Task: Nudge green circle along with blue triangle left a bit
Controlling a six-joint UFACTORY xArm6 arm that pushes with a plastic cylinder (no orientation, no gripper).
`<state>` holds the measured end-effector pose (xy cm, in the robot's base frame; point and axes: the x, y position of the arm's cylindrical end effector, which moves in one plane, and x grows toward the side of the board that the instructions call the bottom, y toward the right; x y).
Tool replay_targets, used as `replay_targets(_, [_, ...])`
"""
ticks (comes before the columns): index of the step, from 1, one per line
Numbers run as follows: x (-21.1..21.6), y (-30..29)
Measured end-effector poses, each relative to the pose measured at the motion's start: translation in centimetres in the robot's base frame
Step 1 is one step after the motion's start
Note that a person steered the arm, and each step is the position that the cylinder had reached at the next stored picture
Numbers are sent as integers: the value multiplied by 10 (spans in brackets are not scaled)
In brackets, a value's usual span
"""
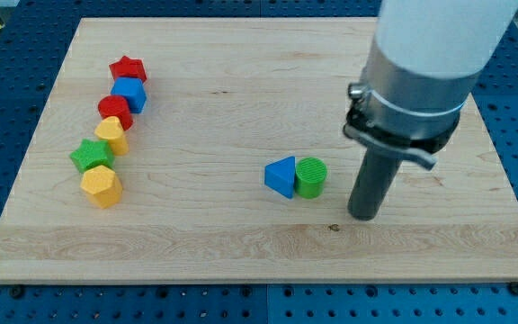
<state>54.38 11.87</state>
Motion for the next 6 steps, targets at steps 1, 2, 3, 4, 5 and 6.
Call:
replay_targets(1, [-14, 0])
replay_targets(2, [10, 1])
replay_targets(3, [12, -10])
replay_targets(4, [-13, -31])
replay_targets(5, [-47, -47])
replay_targets(6, [-50, -53])
